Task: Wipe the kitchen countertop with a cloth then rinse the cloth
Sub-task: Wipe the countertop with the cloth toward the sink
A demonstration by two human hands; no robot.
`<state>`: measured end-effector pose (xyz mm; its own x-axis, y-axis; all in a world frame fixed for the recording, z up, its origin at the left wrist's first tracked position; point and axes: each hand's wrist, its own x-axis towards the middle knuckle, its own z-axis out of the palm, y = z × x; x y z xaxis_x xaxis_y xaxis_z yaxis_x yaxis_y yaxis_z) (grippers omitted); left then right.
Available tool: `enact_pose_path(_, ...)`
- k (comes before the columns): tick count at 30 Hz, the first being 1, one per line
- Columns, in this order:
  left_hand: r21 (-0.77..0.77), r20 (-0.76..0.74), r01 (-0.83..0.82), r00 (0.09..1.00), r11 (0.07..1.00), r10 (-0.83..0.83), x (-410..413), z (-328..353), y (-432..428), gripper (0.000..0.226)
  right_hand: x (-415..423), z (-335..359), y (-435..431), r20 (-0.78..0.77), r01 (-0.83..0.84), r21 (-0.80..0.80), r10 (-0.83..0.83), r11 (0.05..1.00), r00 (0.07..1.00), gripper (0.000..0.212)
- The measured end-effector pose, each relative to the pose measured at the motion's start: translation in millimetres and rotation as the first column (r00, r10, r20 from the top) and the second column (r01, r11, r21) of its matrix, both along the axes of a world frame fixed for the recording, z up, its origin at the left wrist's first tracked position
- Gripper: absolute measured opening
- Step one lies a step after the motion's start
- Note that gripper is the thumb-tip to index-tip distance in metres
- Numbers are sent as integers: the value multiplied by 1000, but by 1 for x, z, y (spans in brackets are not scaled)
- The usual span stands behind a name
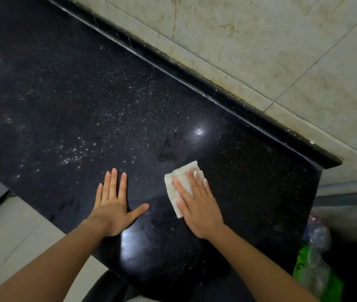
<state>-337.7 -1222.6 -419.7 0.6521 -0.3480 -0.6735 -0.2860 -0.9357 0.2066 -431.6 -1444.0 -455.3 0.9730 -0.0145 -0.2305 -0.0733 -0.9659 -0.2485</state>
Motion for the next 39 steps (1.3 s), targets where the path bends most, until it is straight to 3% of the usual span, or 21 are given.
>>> enact_pose_path(3,2,3,8,1000,1000,-8,1,-1,0,109,3,-8,-24,46,-39,-134,46,990,998,51)
enact_pose_path(6,11,5,7,1000,1000,-7,0,-2,0,107,28,-10,-67,21,202,-182,-202,962,979,59)
enact_pose_path(9,18,12,9,1000,1000,-9,1,-2,0,106,61,-4,-115,10,488,-132,-491,863,871,56)
enact_pose_path(14,13,4,7,1000,1000,-7,1,-4,0,104,111,4,-121,-78,687,-52,-689,725,721,56)
enact_pose_path(16,13,7,12,1000,1000,-12,0,-4,1,103,113,3,-101,-63,618,-63,-622,783,781,57)
enact_pose_path(20,0,17,12,1000,1000,-12,0,-3,2,102,75,1,-50,-47,191,-68,-195,979,980,55)
enact_pose_path(22,-9,34,16,999,1000,-16,-1,-4,3,102,48,3,-45,-71,-55,-43,51,998,996,54)
enact_pose_path(24,-19,57,16,998,1000,-15,-3,-5,4,102,34,-1,-65,-56,-184,-87,180,979,982,54)
enact_pose_path(26,-29,68,14,998,999,-12,-3,-6,5,103,33,-8,-96,10,-3,-181,4,984,1000,55)
enact_pose_path(28,-39,68,7,998,999,-4,-4,-7,4,103,43,-5,-121,29,376,-182,-377,909,926,55)
enact_pose_path(31,-42,69,5,998,999,-2,-3,-7,4,103,77,3,-134,26,764,-78,-765,640,644,57)
enact_pose_path(34,-46,65,7,998,999,-4,-2,-9,5,103,131,9,-123,-64,932,-31,-931,361,359,60)
enact_pose_path(35,-48,65,7,998,999,-4,-2,-10,5,103,147,10,-116,-96,947,-31,-944,319,315,61)
enact_pose_path(37,-51,64,4,998,999,-1,-2,-11,6,103,172,9,-96,-122,925,-24,-919,379,374,62)
enact_pose_path(39,-48,63,6,998,999,-3,-1,-11,6,103,185,7,-69,-91,820,-4,-817,572,569,61)
